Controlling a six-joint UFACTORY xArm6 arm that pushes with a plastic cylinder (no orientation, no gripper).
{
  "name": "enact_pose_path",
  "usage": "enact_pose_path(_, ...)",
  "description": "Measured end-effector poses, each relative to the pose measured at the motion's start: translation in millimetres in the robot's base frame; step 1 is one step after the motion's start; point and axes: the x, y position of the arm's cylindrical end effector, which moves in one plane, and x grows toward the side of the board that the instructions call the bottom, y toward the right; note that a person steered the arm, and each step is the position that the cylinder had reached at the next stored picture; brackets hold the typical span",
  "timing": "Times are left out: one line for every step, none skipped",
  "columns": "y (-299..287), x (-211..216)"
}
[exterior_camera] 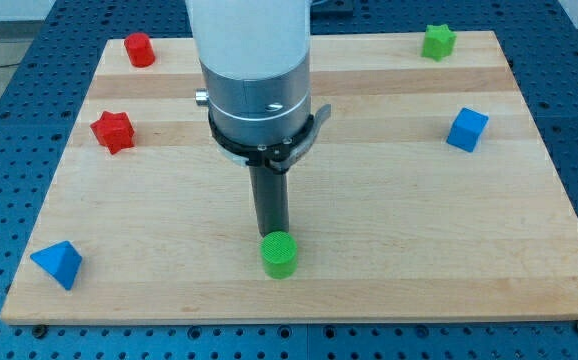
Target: Push the yellow heart diagonally to the top right of the green circle
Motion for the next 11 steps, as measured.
enact_pose_path(2, 10)
enact_pose_path(2, 11)
enact_pose_path(2, 11)
enact_pose_path(-4, 4)
enact_pose_path(-43, -36)
enact_pose_path(-97, -92)
enact_pose_path(-114, -146)
enact_pose_path(-61, -160)
enact_pose_path(-10, -160)
enact_pose_path(15, -157)
enact_pose_path(45, -146)
